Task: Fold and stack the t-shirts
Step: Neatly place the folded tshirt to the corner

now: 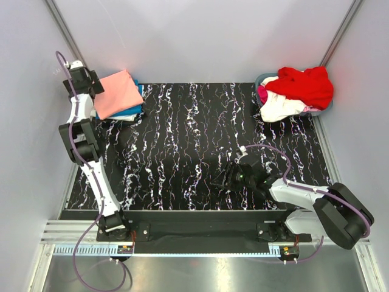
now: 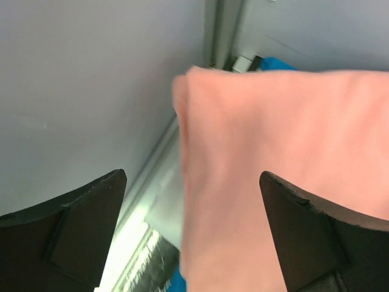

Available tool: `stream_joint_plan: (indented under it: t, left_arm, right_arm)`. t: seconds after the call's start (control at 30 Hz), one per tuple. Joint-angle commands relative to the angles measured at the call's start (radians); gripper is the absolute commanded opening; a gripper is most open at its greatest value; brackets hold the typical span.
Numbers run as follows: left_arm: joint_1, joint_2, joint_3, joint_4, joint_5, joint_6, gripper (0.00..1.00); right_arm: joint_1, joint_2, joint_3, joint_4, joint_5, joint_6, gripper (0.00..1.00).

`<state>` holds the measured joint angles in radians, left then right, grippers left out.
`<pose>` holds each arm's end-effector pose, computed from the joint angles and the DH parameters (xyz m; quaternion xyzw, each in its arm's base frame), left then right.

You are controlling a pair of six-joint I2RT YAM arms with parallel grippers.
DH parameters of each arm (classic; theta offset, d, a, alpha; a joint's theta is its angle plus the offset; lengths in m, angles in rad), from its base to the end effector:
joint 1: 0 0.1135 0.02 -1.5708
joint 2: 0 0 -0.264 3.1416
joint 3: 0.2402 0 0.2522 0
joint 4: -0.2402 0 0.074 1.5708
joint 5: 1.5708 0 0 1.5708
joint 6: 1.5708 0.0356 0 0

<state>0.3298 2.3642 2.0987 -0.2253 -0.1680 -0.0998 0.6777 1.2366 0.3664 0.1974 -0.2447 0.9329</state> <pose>0.5246 0.1859 0.2409 -0.2243 0.8258 0.1303 0.5007 0.1676 0.1460 0.1467 0.0612 0.8936 0.3868 0.2192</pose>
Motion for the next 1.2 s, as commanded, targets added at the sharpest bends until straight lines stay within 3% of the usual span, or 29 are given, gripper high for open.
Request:
stream_joint_plan:
  t: [0.0,0.33,0.53,0.8,0.97,1.17]
  left_arm:
    - [-0.017,-0.178,-0.067,0.027,0.005,-0.086,0.99]
    - [-0.017,-0.399,-0.4,0.014,0.051,-0.299,0.99]
    - [0.0,-0.459,-0.586,0.116,0.201,-0.385,0.96]
    - [0.014,-0.411,-0.637,0.175,0.234,-0.451,0.9]
    - [0.017,-0.378,-0.64,0.198,0.257,-0.462,0.75]
    - [0.021,-0.407,-0.718,0.222,0.22,-0.489,0.71]
  right_arm:
    - [-0.003,-0.011,0.032,0.028,0.027,0.004,0.51]
    - [-0.003,-0.023,0.028,0.019,0.028,-0.002,0.51]
    - [-0.003,-0.031,0.026,0.014,0.027,-0.003,0.52]
    - [-0.006,-0.031,0.025,0.014,0.027,-0.006,0.52]
    - [-0.009,-0.026,0.028,0.014,0.024,-0.008,0.52]
    - [-0.009,-0.023,0.028,0.016,0.021,-0.006,0.52]
